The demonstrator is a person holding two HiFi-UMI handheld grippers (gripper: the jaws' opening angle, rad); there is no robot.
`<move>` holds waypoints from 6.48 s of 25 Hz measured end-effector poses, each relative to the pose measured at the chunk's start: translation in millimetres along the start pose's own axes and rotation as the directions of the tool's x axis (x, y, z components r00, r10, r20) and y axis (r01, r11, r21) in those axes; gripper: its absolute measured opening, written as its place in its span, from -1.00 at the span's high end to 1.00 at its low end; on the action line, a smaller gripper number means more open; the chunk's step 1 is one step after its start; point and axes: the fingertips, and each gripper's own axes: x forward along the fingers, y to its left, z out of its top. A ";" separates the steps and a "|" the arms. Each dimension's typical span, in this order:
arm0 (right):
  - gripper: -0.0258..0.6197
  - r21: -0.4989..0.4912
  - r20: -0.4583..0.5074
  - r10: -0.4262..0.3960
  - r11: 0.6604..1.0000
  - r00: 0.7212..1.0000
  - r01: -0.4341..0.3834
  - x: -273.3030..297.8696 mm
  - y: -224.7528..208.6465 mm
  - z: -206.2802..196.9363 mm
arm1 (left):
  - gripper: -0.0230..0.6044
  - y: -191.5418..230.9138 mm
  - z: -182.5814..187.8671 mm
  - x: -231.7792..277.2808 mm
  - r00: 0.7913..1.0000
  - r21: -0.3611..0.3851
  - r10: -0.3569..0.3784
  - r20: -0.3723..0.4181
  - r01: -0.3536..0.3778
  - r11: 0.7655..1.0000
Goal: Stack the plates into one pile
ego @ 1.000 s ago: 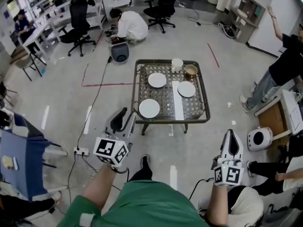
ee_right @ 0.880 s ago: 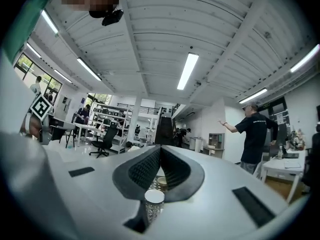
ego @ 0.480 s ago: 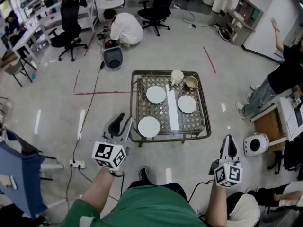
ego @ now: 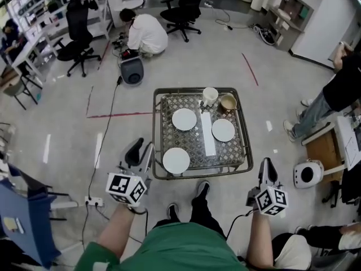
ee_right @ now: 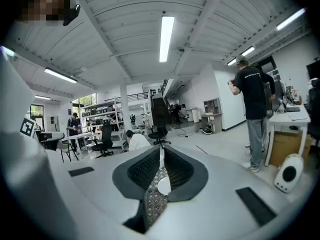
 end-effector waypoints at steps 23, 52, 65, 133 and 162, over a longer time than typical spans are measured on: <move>0.83 0.270 -0.191 0.238 0.945 0.952 -0.182 283.2 -85.7 -54.5 | 0.46 26.7 -32.2 149.5 0.960 0.010 0.246 -0.133 -0.247 0.969; 0.53 0.688 -0.540 0.209 0.667 0.815 0.285 299.6 -124.3 -319.0 | 0.46 55.0 -103.6 211.5 0.925 0.003 0.118 -0.362 -0.126 0.992; 0.57 0.742 -0.514 0.231 0.602 0.826 0.293 316.2 -120.6 -340.7 | 0.46 65.4 -102.8 198.6 0.917 -0.024 0.174 -0.360 -0.196 0.980; 0.83 0.740 -0.473 0.494 0.672 0.730 0.025 419.9 126.3 -332.8 | 0.46 146.7 -120.8 110.8 0.899 -0.086 0.248 -0.361 -0.297 0.951; 0.23 0.180 -0.743 0.331 0.936 0.582 -0.303 418.3 150.1 -322.1 | 0.46 139.1 -125.3 112.9 0.899 -0.092 0.246 -0.362 -0.297 0.951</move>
